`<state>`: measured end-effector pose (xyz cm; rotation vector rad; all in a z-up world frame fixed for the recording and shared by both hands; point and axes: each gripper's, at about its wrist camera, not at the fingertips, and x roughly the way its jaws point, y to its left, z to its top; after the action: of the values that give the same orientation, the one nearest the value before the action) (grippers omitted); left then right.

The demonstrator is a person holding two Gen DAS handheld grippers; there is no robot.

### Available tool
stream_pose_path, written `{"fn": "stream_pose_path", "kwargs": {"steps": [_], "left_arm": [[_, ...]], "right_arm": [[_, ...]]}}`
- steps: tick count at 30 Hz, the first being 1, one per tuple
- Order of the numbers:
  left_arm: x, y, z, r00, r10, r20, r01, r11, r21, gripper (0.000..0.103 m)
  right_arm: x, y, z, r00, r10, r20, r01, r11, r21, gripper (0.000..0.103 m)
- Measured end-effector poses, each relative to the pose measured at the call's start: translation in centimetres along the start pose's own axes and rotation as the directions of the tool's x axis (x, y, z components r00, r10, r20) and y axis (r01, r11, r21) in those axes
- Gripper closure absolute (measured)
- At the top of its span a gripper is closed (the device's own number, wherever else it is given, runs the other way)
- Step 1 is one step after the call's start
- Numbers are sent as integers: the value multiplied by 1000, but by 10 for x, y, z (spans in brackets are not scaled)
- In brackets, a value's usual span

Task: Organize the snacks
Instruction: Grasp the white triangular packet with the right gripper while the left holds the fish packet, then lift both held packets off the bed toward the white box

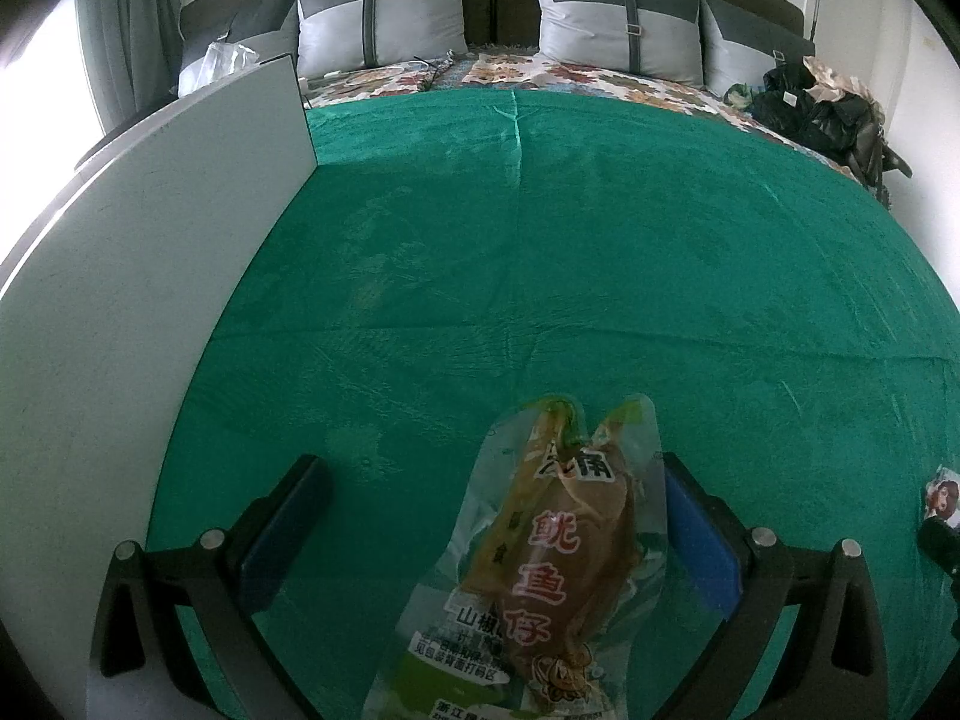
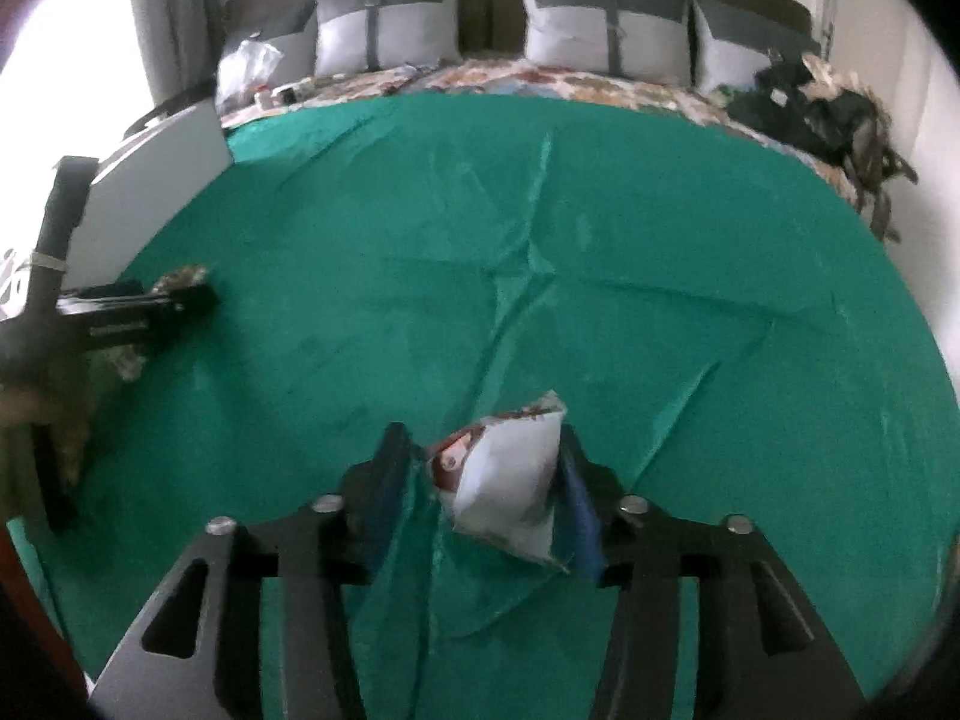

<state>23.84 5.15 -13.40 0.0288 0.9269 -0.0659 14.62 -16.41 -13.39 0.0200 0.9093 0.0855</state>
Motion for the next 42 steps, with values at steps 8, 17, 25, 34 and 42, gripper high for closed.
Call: {"fn": "stream_pose_path", "kwargs": {"steps": [8,17,25,34,42], "left_arm": [[0,0,0,1000,0,0,0,1000,0,0],[0,0,0,1000,0,0,0,1000,-1,0],[0,0,-1,1000,0,0,0,1000,-1,0],[0,0,-1,1000,0,1,0,1000,-1,0],[0,0,-1,1000,0,1,0,1000,-2,0]], "right_arm": [[11,5,-3,997,-71,4,71,997,-6,18],[11,5,-4,997,-80,0,80,997,1,15],[11,5,-4,997,-81,0,81,997,0,14],[12,5,-4,997,-82,0,82,997,0,13],[12,6,-3,997,-82,0,82,997,0,13]]}}
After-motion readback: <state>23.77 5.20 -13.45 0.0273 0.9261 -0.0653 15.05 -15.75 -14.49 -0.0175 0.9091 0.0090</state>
